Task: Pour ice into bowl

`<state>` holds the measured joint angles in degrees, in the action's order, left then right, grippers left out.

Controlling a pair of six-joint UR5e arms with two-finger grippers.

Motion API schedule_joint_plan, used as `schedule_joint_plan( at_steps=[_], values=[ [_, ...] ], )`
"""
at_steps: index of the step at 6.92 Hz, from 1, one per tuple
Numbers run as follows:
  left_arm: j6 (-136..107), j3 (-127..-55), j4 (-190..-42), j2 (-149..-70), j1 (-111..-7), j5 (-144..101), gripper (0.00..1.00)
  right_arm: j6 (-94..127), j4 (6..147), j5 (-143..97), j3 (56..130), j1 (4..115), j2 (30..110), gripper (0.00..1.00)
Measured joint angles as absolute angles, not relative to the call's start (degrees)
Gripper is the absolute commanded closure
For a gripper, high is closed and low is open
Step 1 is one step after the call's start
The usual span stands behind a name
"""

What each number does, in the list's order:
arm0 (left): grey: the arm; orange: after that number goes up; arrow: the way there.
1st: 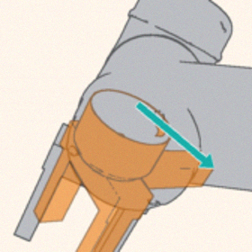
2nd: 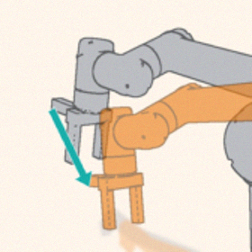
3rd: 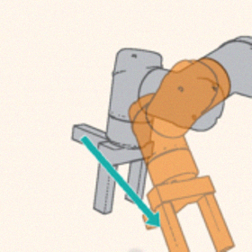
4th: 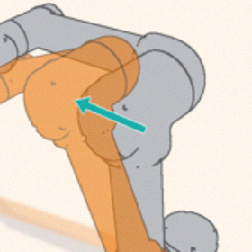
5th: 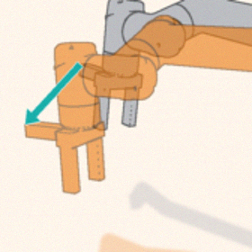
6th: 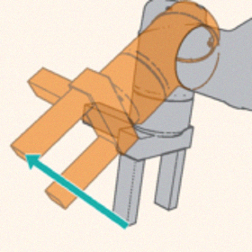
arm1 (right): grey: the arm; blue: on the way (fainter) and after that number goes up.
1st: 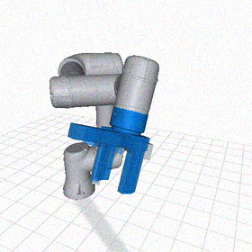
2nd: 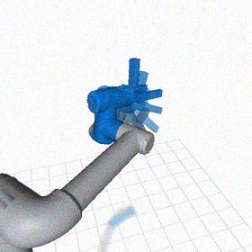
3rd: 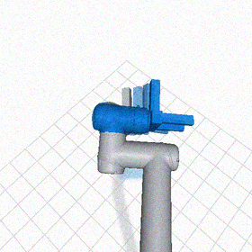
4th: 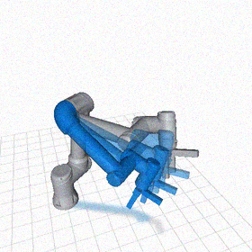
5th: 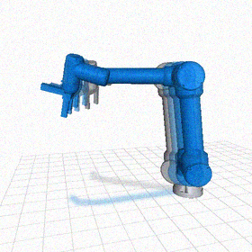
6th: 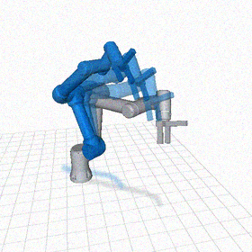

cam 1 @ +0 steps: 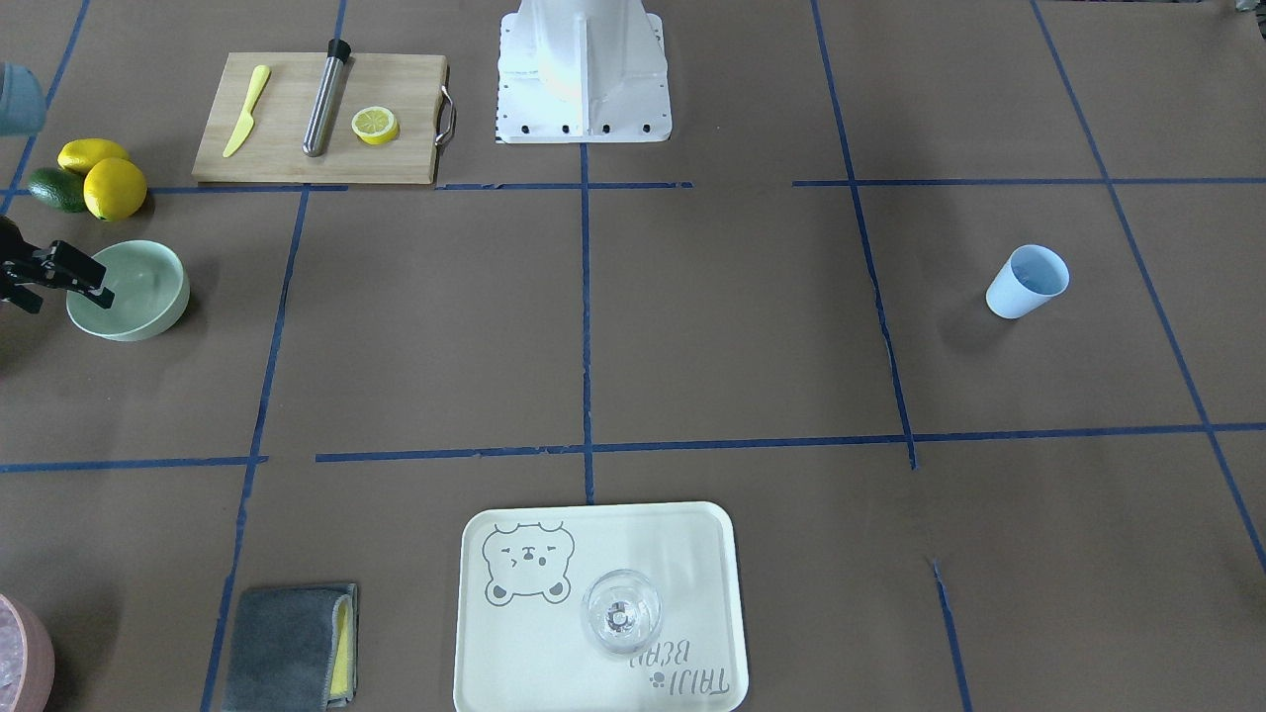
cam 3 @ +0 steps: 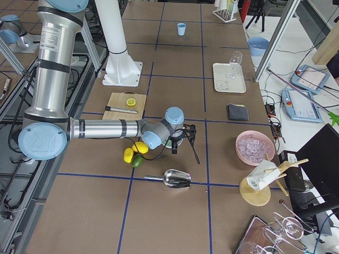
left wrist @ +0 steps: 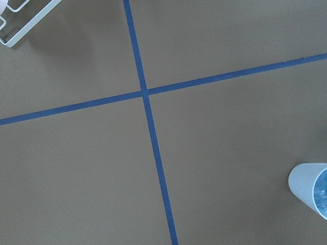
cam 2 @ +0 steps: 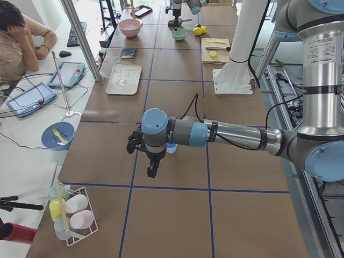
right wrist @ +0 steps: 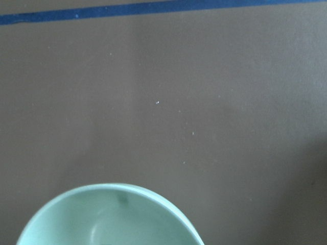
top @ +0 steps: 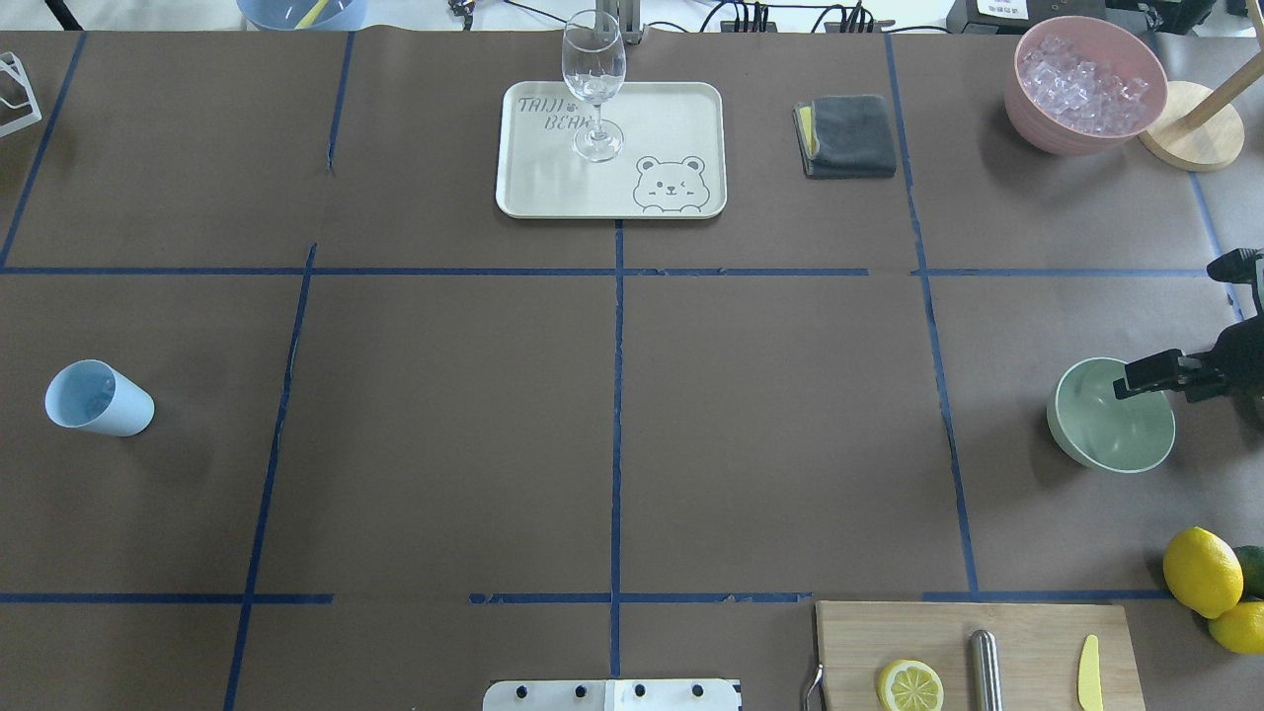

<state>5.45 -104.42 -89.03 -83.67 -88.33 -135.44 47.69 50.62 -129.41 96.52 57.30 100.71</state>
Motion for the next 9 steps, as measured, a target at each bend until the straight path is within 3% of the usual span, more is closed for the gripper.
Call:
schedule_joint_plan(
  at_steps=[1, 6, 9],
  values=[
    [5.45, -104.41, -89.05, -83.67, -88.33, -135.44, 0.00, 48.07, 50.32, -128.97, 96.37, 55.59, 100.94, 0.99],
    [5.43, -104.41, -89.03, -83.73, -88.30, -135.50, 0.00, 48.91, 50.09, -128.18, 96.61, 54.11, 101.12, 1.00],
    [5.43, -104.39, -89.17, -83.75, -88.18, -135.53, 0.00, 65.62, 50.70, -129.97, 103.69, 51.29, 94.44, 1.00]
  ],
)
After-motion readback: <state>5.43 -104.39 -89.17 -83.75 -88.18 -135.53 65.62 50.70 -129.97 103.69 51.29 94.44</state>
